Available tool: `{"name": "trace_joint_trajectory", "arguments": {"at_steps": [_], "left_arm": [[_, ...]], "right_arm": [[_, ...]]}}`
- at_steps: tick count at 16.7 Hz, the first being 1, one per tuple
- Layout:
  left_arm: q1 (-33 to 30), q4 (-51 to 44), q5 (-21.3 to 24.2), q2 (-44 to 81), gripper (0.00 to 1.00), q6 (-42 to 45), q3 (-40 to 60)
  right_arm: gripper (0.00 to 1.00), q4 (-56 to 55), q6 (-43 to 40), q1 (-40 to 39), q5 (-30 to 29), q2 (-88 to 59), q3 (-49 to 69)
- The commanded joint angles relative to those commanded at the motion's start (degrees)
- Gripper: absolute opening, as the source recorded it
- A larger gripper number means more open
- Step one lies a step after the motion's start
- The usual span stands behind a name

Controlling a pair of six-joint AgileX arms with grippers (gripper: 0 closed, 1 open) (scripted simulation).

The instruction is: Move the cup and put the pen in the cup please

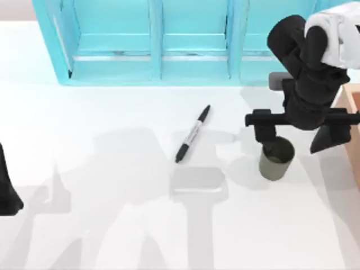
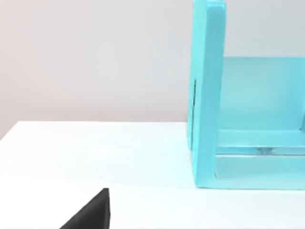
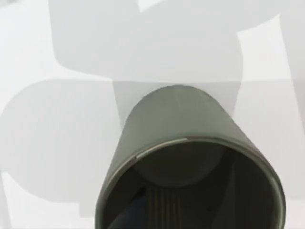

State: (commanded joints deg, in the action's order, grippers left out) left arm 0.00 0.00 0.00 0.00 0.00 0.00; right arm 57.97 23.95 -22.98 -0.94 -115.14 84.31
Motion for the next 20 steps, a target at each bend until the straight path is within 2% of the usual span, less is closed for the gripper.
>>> {"name": "trace_joint_trajectory", "arguments": {"at_steps": [11,20], "left_arm": [[0.0,0.0,0.0,0.0,1.0,0.0,0.0],[0.0,0.0,0.0,0.0,1.0,0.0,0.0]], "right_arm": [[1.0,2.2,0.0,0.0,0.0,-0.4,2.2],[1.0,30.7,-0.2,0.3,0.0,-0.7,30.7]]}}
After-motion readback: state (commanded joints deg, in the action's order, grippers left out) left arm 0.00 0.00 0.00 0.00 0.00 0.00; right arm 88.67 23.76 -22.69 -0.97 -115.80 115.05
